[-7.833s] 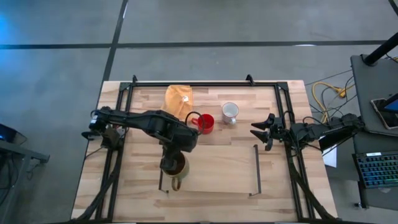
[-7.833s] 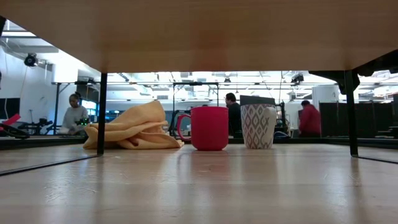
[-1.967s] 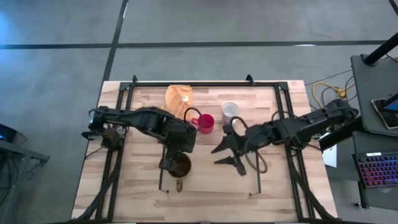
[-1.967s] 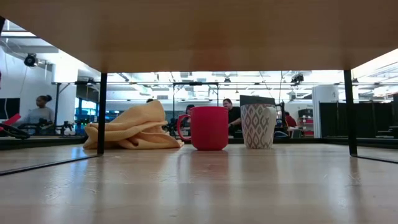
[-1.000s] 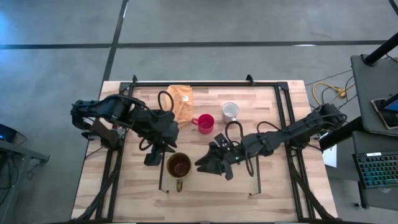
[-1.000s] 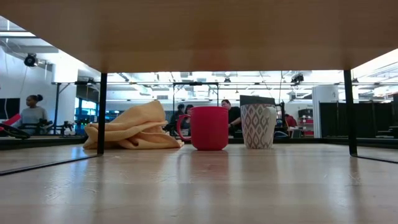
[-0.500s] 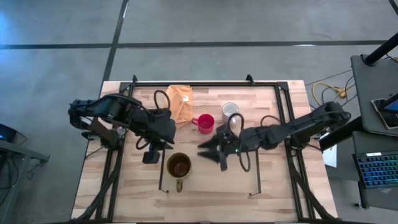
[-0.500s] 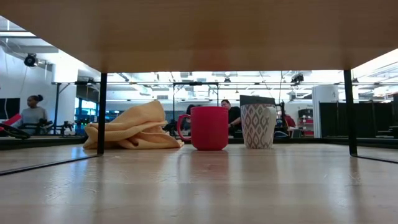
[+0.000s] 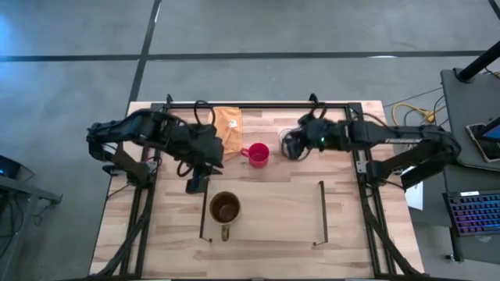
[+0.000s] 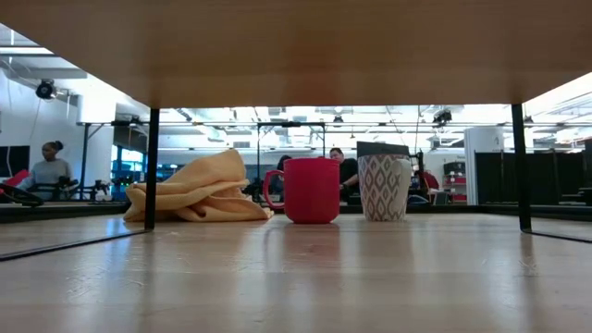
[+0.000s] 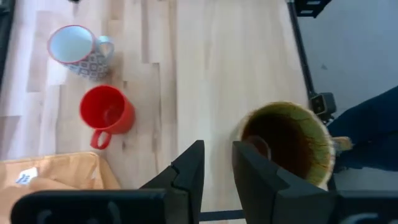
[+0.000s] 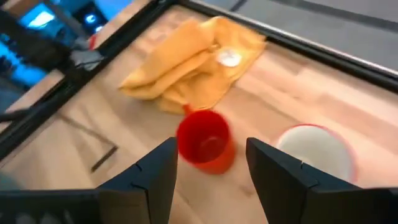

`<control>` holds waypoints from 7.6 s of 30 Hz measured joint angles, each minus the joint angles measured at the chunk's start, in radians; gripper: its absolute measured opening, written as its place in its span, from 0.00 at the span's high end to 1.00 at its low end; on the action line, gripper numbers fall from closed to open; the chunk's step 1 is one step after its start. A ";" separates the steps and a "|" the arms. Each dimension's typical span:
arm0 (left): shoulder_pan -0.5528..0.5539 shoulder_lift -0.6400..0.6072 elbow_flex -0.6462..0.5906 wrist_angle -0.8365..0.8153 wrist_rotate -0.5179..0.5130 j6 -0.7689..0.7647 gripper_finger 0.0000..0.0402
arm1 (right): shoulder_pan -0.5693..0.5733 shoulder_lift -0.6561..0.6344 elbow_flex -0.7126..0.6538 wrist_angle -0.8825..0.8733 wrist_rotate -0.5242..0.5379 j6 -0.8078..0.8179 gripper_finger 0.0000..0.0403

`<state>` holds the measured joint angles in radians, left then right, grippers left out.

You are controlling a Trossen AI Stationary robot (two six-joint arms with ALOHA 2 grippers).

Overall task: Stack small to large cups/mugs on shelf
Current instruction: Put the white mug on the shelf

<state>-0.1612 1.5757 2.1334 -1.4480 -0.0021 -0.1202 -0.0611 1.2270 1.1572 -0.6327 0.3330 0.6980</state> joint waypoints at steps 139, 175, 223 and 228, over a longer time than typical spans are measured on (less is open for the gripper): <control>0.568 0.004 -0.131 0.052 0.076 0.390 0.83 | -0.146 0.401 0.677 -0.871 -0.175 0.280 0.94; 0.568 0.004 -0.144 0.041 0.076 0.322 0.83 | 0.462 0.578 0.942 -0.940 -0.174 0.870 0.94; 0.567 0.000 -0.157 -0.004 0.077 0.338 0.83 | 0.441 0.785 1.112 -0.938 -0.209 0.851 0.94; 0.567 0.000 -0.157 -0.004 0.077 0.338 0.83 | 0.442 0.785 1.112 -0.938 -0.209 0.846 0.92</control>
<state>0.4057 1.5757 1.9766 -1.4525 0.0750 0.2176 0.3813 2.0117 2.2692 -1.5707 0.1238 1.5444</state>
